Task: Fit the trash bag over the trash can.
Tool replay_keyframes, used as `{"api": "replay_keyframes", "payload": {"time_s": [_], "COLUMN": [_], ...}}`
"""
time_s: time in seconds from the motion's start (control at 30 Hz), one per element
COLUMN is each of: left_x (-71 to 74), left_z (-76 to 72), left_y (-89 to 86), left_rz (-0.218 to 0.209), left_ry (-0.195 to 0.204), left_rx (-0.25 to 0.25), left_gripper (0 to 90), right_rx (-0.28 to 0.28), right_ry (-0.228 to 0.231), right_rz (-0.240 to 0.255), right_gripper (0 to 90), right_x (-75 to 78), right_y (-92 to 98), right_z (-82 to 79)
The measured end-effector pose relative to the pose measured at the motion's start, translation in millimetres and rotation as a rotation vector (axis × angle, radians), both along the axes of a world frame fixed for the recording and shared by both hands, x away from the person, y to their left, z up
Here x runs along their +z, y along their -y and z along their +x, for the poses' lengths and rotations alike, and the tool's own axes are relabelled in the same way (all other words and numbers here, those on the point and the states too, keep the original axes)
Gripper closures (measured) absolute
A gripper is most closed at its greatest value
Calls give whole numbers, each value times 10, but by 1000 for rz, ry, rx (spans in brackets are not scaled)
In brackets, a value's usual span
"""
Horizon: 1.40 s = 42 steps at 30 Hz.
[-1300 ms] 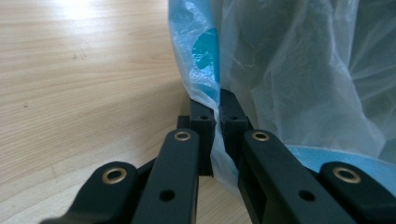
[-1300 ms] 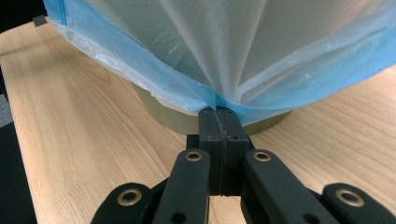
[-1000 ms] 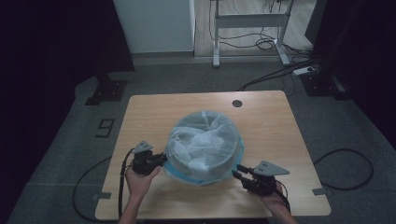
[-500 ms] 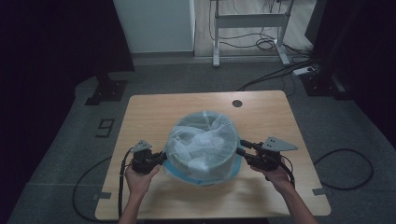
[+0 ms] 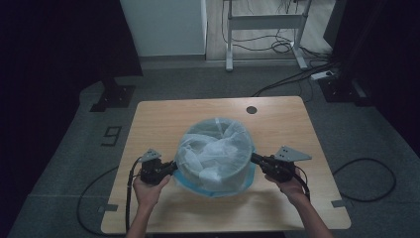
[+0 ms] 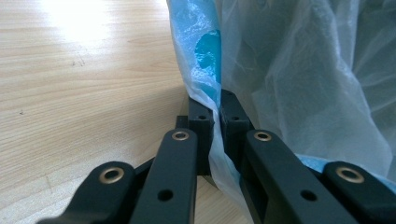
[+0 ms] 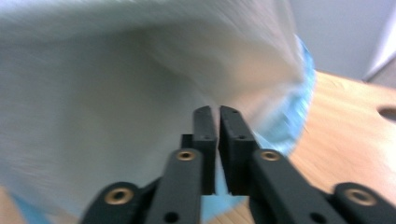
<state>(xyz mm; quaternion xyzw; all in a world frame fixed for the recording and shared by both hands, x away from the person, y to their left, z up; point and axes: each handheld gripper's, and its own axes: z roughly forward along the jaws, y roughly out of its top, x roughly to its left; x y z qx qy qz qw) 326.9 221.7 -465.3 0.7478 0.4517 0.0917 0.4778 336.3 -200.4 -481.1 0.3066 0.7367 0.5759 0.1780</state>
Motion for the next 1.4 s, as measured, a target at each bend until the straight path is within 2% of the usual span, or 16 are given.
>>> {"api": "replay_keyframes", "payload": {"time_s": [0.07, 0.2, 0.3, 0.47, 0.7, 1.03, 1.1, 1.2, 1.4], "left_x": [0, -9, -12, -10, -8, -11, -11, -12, -73], "left_z": [0, 6, 2, -1, -11, -12, -12, -13, -25], "left_y": [-6, 7, 22, 19, 18, 29, 29, 31, 23], "left_rz": [3, 5, 6, 7, 6, 7, 5, 7, -1], "left_ry": [0, -1, 0, 3, 7, 9, 10, 12, -2], "left_rx": [2, 1, -1, -1, 0, -1, 1, 1, 2], "left_gripper": [854, 856, 856, 856, 855, 855, 854, 855, 868], "right_rx": [-32, -107, -142, -142, -135, -73, -67, -57, -50], "right_ry": [-19, -49, -84, -149, -216, -308, -314, -291, -184], "right_rz": [-11, -16, -14, 27, 50, 92, 100, 77, -25], "right_gripper": [745, 532, 492, 476, 478, 613, 653, 724, 768], "right_x": [-71, -160, -201, -257, -324, -437, -434, -406, -337], "right_y": [33, 43, 35, 45, 27, -33, -50, -73, -164], "right_z": [24, 44, 63, 93, 64, 9, -3, -30, -124]}}
